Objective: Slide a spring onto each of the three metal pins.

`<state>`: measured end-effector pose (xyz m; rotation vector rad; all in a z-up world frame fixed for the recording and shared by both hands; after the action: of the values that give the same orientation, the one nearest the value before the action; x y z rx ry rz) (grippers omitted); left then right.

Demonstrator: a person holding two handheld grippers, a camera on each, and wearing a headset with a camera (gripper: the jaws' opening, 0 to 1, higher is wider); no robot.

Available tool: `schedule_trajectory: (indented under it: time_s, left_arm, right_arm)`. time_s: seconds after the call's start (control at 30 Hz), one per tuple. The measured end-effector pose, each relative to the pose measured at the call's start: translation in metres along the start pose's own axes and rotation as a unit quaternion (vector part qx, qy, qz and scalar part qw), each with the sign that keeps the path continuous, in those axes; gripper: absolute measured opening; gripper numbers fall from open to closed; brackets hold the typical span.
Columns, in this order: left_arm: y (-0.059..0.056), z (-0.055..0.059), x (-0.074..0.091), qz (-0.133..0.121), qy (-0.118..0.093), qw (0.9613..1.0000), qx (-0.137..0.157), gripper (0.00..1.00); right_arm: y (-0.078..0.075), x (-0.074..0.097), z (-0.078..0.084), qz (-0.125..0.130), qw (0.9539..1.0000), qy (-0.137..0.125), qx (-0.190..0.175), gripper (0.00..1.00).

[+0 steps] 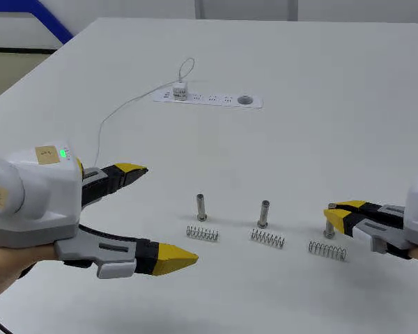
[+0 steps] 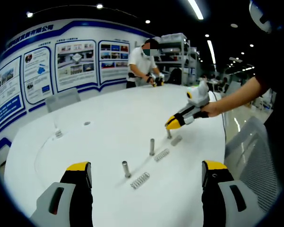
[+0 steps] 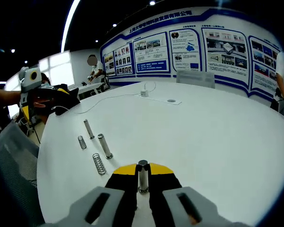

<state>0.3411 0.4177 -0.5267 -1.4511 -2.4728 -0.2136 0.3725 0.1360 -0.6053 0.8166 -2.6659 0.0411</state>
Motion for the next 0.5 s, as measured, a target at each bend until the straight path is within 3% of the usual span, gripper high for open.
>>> schedule_trajectory:
  time_s: [0.5]
  left_arm:
    - [-0.0045,0.0021,-0.0039,0.004,0.002,1.0,-0.002,0.99]
  right_arm:
    - [0.0023,0.0056,0.0027,-0.003,0.9996,0.013,0.025,0.09]
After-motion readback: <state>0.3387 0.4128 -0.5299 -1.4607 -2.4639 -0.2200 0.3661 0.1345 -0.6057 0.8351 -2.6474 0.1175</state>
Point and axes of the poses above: the centre of the closed fingertips' face, and the gripper's own axes: x roughly backward along the fingers, y roughly to its left, z roughly out of its underside, the point moved 5 cm from there along x, roughly backward along the fingers, and after that the axes turned 7 degrees about -y, right-handed, at the moved point
